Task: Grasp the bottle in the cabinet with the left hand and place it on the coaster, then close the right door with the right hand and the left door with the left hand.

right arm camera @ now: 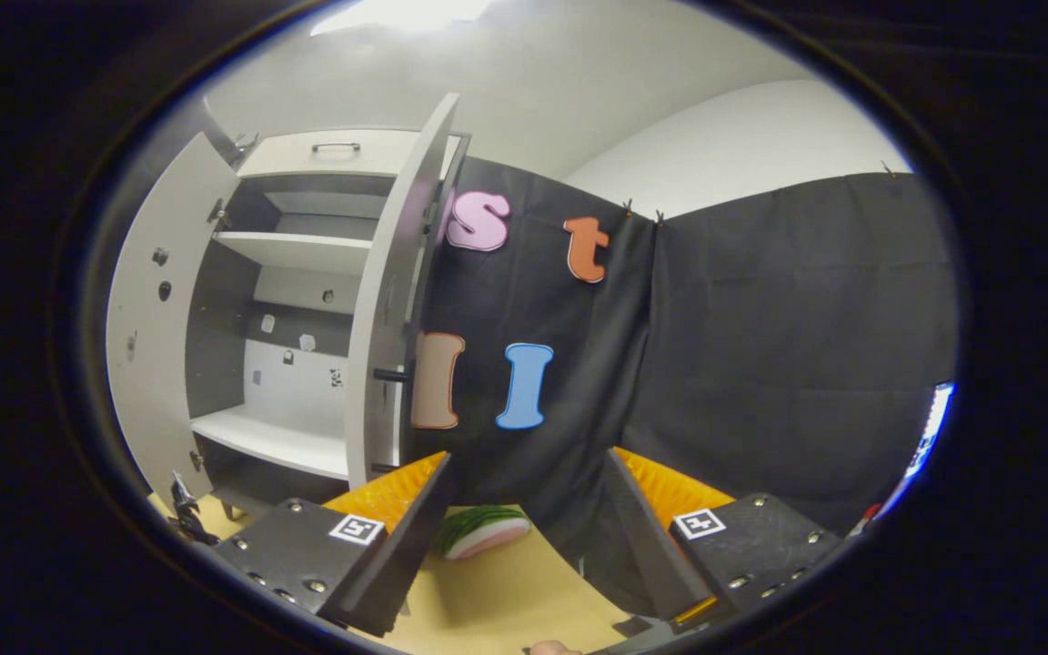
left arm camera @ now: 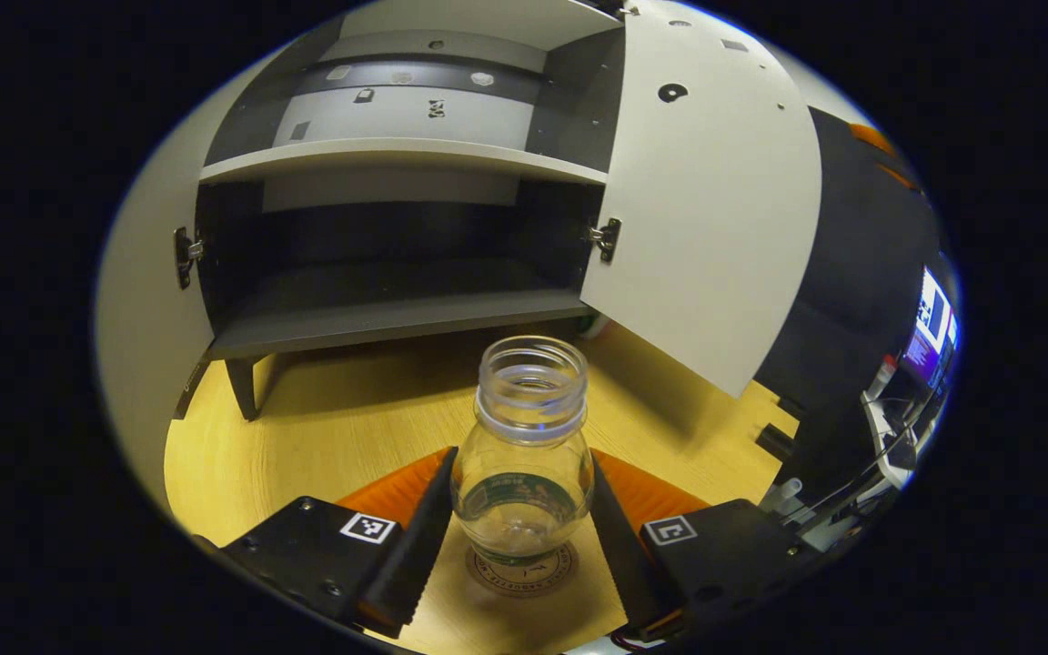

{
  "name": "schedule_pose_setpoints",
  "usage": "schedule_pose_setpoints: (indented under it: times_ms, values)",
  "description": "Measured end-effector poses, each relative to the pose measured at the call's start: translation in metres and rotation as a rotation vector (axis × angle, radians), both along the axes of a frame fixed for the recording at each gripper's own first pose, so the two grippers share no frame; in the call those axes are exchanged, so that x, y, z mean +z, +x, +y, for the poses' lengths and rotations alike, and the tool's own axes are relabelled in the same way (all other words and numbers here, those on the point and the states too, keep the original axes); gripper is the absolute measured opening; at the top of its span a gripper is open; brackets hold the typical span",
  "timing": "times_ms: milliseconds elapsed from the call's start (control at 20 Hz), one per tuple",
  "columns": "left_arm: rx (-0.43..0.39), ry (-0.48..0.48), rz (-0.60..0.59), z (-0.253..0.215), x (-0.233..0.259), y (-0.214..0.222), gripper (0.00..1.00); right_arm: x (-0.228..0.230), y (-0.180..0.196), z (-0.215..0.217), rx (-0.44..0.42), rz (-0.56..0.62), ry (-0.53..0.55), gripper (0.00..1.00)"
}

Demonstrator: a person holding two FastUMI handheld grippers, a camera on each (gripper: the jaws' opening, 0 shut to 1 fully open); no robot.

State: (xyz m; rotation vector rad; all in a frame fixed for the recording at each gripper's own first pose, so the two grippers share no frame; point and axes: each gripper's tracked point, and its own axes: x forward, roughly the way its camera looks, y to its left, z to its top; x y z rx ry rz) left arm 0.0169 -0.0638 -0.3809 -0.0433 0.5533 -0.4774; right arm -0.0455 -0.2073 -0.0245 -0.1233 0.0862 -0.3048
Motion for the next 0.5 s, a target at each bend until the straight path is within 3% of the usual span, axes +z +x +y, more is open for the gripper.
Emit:
schedule_pose_setpoints:
  times_ms: [250, 500]
  values:
    - [-0.01, 0.052, -0.01, -0.009, 0.004, 0.004, 0.98, -0.006, -0.005, -0.007, -0.024, 0.011, 0.024, 1.0]
    - [0.012, 0.013, -0.054, -0.014, 0.034, 0.009, 0.98, -0.013, -0.003, -0.006, -0.02, 0.042, 0.044, 1.0]
